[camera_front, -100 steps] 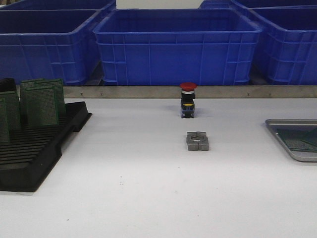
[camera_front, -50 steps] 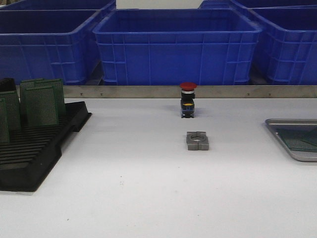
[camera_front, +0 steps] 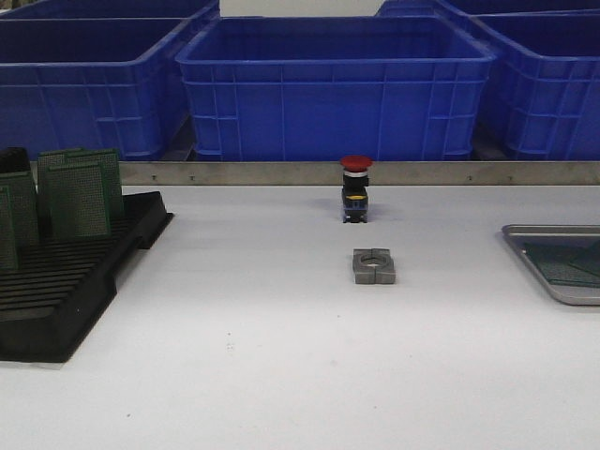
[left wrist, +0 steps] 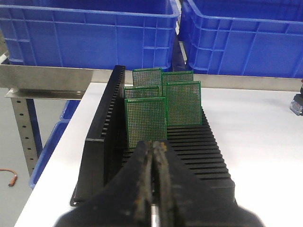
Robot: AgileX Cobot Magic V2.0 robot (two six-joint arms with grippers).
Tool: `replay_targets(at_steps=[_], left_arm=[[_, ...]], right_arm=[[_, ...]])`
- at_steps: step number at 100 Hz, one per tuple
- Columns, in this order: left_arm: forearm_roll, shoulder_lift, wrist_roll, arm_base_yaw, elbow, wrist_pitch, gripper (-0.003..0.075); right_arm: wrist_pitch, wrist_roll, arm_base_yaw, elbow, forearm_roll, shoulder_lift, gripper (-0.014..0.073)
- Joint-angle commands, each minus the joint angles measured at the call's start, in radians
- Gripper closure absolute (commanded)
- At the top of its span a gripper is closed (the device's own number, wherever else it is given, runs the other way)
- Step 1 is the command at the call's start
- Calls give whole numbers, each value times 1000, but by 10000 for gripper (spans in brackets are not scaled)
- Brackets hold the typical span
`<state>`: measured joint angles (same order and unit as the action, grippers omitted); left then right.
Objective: Place circuit board on tray
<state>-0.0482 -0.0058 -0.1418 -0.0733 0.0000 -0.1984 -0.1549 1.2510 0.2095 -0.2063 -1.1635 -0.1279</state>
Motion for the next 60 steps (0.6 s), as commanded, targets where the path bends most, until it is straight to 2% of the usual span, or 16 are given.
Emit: replay_targets(at_steps=[1,36,46,52,60], left_arm=[[7,-31,-11,3,48,78,741],[7,-31,-11,3,48,78,741],[7,-31,-11,3,48,78,741],[7,-31,-11,3,48,78,741],[7,-31,-11,3,48,78,741]], right_arm=[[24,10,-1,-28,-11,-12,655],[39,10,-1,-25,-11,-12,655],[86,8,-17,-7,-5,-12,655],[122,-27,-37,9,56,-12,655],[162,-194,-75,28,233,-12,655]])
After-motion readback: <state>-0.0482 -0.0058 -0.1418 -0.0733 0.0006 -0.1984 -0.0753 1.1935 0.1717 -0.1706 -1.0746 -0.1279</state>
